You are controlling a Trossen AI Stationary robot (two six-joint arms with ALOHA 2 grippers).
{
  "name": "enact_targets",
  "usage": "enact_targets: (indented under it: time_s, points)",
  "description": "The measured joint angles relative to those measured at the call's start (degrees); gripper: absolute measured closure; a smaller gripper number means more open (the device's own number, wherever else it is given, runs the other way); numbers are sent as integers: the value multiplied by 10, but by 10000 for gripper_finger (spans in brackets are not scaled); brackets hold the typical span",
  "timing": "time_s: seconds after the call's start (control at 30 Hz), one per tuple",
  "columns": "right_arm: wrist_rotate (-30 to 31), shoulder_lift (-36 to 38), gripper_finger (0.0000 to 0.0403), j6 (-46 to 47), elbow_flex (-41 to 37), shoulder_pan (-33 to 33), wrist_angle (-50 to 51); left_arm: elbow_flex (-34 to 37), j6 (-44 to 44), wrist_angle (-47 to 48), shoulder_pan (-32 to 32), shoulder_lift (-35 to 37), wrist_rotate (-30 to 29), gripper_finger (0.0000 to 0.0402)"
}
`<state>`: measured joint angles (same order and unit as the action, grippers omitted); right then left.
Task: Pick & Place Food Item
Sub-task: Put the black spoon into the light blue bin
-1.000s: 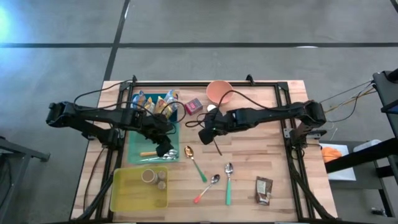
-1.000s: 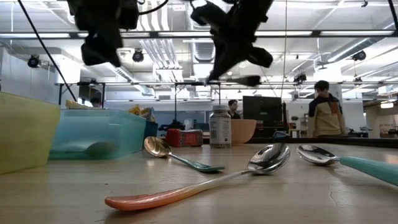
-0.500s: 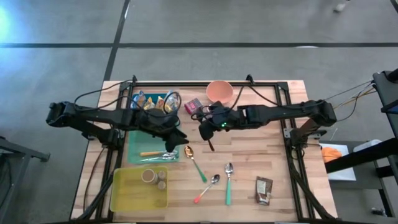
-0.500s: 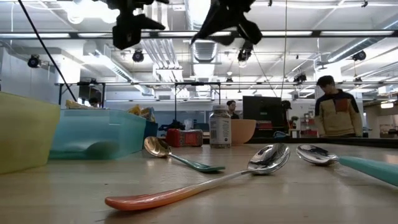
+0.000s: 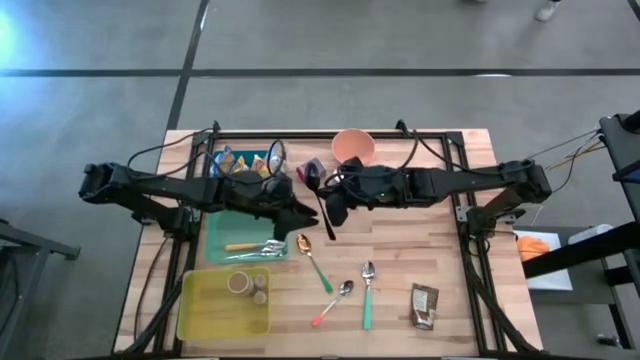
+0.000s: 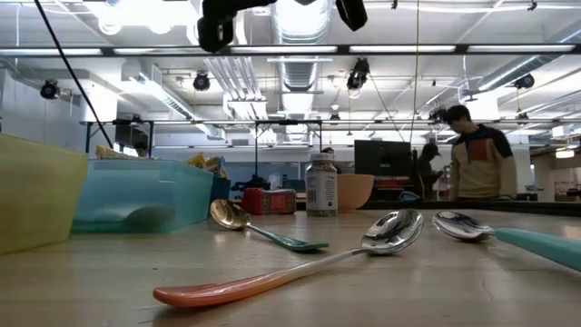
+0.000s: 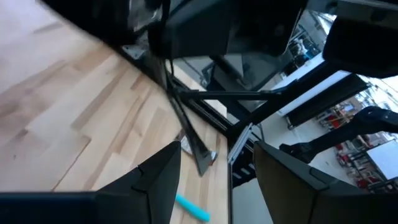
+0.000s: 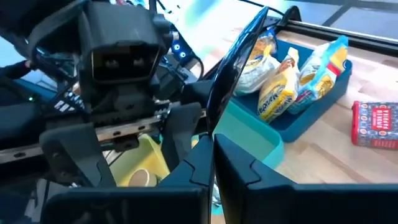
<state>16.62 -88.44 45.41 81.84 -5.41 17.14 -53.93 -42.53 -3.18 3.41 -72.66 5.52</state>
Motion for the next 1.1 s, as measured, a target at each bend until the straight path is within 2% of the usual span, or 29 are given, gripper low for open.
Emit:
enact_targets:
  time_s: [0.43,0.77,0.9,1.07,1.1]
  points:
    - [-17,3,395,-28,0,-10,-94,0,21,-45,0,0,-17,193]
    - [-19,3,395,-35,0,-15,-108,0,61,-53,0,0,-24,200]
    - [-21,2,395,-39,0,-15,-116,0,77,-58,0,0,-24,249]
    - [-22,2,395,-45,0,-15,-120,0,83,-60,0,0,-10,376]
    - [-23,2,395,-47,0,-15,-120,0,85,-59,0,0,-7,385]
